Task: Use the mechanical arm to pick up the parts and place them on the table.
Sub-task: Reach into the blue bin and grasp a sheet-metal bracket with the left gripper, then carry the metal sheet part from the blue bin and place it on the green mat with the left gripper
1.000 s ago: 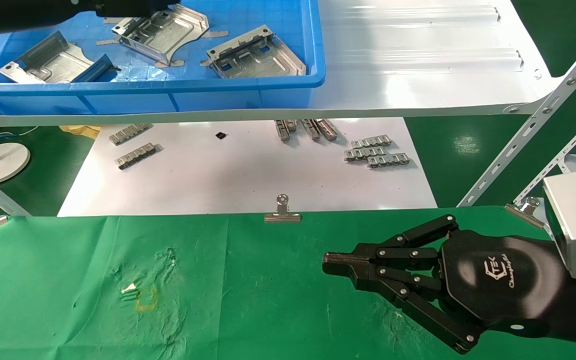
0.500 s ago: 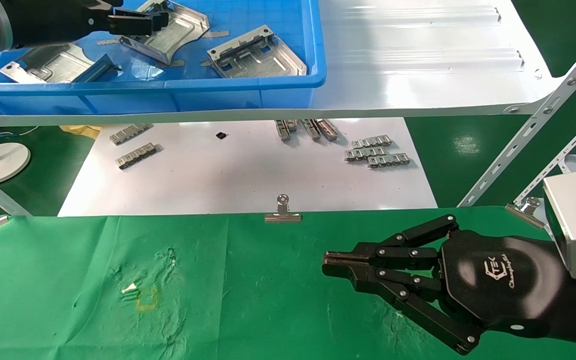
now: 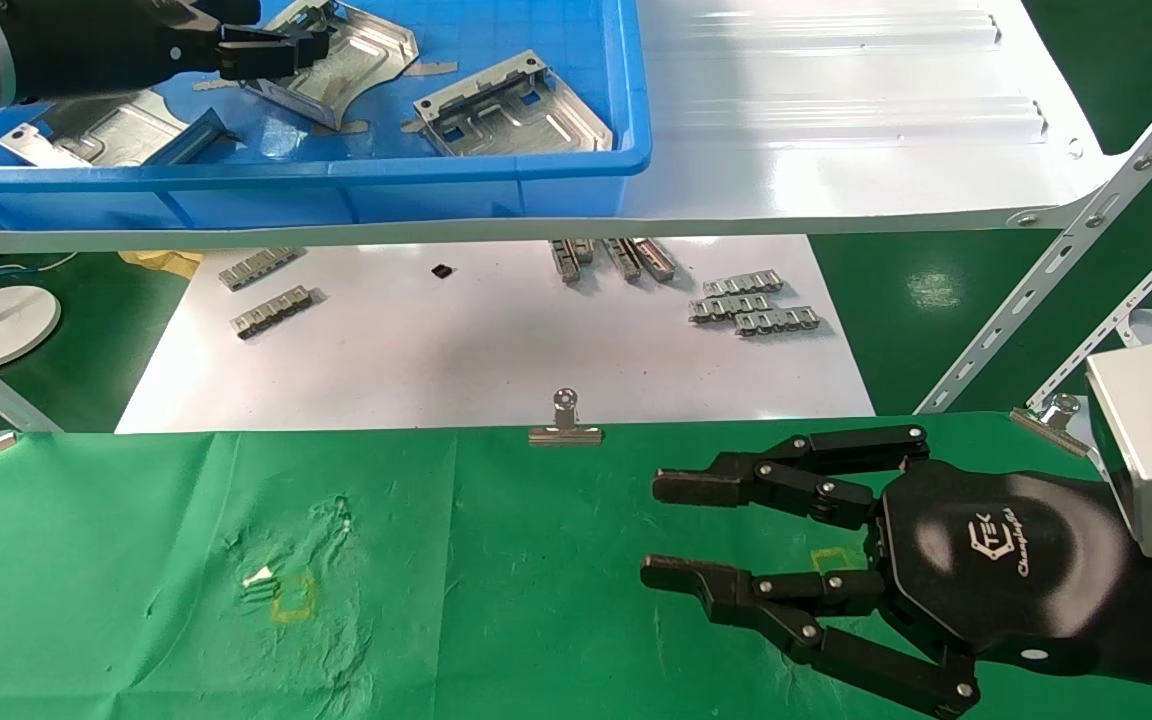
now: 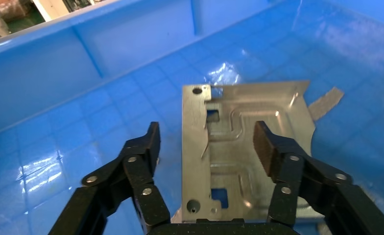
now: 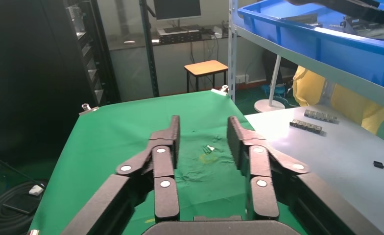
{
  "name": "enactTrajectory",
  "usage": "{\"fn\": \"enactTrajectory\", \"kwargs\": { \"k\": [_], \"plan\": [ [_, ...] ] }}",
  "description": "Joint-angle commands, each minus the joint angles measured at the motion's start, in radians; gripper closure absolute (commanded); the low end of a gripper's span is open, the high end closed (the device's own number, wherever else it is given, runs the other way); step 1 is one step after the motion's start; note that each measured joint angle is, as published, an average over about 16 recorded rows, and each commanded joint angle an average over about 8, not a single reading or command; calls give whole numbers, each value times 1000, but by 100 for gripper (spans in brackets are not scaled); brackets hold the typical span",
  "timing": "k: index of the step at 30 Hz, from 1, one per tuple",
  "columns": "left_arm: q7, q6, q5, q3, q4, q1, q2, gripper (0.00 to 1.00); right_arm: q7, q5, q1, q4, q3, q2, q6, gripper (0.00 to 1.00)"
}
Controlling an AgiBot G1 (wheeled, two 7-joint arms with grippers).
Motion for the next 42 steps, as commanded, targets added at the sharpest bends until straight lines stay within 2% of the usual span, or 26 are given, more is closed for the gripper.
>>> {"fn": "enactTrajectory", "kwargs": {
  "k": [1, 21, 25, 30, 39, 42],
  "plan": [
    [10, 0, 6, 4, 2, -3, 1, 100, 0, 0, 0, 0, 0, 0, 0, 0],
    [38, 3, 15, 10, 19, -22, 6, 100, 0, 0, 0, 0, 0, 0, 0, 0],
    [64, 36, -1, 0, 1, -32, -2, 100, 0, 0, 0, 0, 0, 0, 0, 0],
    [114, 171, -39, -25, -32, -47, -37, 100, 0, 0, 0, 0, 0, 0, 0, 0],
    [208, 544, -112, -65, -76, -48, -126, 100, 0, 0, 0, 0, 0, 0, 0, 0],
    [250, 631, -132, -69, -103, -29, -152, 100, 0, 0, 0, 0, 0, 0, 0, 0]
  ]
}}
